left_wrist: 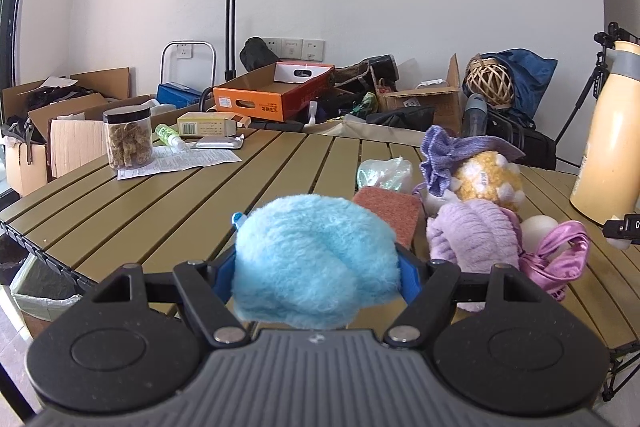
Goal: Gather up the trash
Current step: 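Close the left gripper on the blue cloth while the right gripper grasps the white sponge, then carry the white sponge with the right gripper down over the black bin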
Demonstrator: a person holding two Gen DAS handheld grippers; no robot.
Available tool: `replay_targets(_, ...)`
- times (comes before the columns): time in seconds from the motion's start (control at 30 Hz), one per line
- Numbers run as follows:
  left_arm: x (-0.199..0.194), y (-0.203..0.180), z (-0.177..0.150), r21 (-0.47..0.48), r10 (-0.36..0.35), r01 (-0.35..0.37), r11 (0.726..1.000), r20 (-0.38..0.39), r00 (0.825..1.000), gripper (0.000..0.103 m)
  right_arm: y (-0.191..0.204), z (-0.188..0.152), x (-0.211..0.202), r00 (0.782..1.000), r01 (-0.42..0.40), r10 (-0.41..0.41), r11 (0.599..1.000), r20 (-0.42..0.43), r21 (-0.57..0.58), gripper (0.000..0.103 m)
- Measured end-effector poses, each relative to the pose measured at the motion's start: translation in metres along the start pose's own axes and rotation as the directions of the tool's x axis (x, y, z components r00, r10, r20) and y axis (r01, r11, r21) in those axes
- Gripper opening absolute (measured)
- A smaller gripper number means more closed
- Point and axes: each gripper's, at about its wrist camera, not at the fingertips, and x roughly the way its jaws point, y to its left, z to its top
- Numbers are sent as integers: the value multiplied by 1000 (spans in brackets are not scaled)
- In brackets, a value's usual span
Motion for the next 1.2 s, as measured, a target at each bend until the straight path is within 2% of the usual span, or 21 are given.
replay_targets(0.27, -24, -9, -10, 38, -55, 55, 998, 23, 998, 75, 10, -23, -47, 997, -77, 78, 997, 26, -25, 33)
replay_targets(0.57, -55, -29, -26, 102, -147, 143, 984, 32, 989, 75, 29, -58, -107, 975, -217, 220, 973, 40, -74, 33)
replay_targets(0.73, -74, -35, -36, 135, -177, 171, 976, 34, 984, 76, 42, -80, -132, 959, -281, 284, 952, 9, -117, 33)
replay_targets(0.83, -79, -33, -47, 135, -183, 180, 974, 9, 983, 76, 47, -94, -140, 952, -304, 303, 943, -27, -136, 33)
replay_targets(1.0, -85, -30, -71, 145, -185, 191, 971, -53, 981, 76, 51, -120, -147, 945, -325, 313, 934, -100, -151, 33)
replay_targets(1.2, -96, -32, -90, 169, -192, 204, 964, -84, 978, 76, 53, -146, -154, 933, -346, 319, 923, -166, -170, 33)
